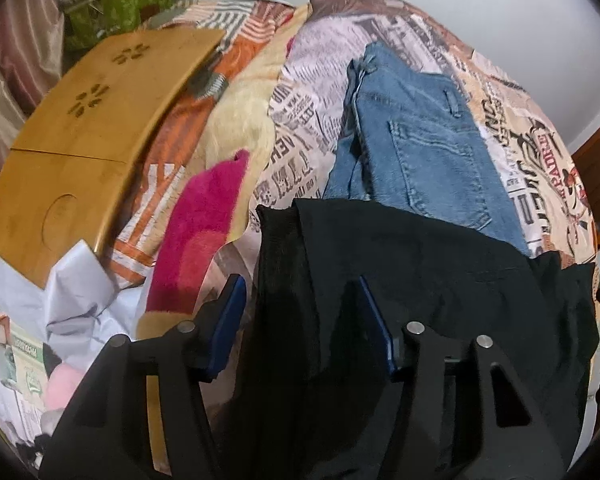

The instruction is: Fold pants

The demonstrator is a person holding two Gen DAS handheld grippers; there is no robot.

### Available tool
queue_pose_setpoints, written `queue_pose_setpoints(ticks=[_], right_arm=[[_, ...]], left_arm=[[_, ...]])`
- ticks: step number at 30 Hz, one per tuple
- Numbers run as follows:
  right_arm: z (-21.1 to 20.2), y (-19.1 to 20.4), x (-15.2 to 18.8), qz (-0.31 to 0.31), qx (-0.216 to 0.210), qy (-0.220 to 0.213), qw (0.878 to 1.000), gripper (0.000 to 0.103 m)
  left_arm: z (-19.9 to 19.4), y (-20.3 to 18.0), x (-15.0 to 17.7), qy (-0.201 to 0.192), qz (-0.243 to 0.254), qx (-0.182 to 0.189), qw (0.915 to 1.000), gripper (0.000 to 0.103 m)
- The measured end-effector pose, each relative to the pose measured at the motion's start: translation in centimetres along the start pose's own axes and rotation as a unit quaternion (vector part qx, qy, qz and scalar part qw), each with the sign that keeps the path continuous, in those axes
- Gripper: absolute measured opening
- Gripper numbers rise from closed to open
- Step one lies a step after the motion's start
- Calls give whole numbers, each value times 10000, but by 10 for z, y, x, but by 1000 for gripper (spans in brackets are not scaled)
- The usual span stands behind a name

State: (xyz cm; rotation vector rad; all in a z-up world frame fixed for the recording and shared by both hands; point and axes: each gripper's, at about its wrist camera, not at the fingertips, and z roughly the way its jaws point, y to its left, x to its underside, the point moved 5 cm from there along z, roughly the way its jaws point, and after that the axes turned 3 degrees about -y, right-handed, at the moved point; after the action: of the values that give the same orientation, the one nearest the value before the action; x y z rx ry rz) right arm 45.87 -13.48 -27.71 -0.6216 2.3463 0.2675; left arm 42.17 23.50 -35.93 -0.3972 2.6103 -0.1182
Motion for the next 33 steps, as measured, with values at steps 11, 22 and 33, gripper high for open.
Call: queue_pose_setpoints(ticks=[11,22,33], right_arm=[[64,13,-3,171,-1005,678,9925,85],[76,53,7,-410,-860,709,9929,57],[52,55,-7,-523,-324,242,9978,7]], left_arm=[[29,-2,-21,156,55,14,9999,57],[23,-13,-23,-37,543,-290,9981,23],[-38,-35,-34,-671,1185,-571,9890,14]])
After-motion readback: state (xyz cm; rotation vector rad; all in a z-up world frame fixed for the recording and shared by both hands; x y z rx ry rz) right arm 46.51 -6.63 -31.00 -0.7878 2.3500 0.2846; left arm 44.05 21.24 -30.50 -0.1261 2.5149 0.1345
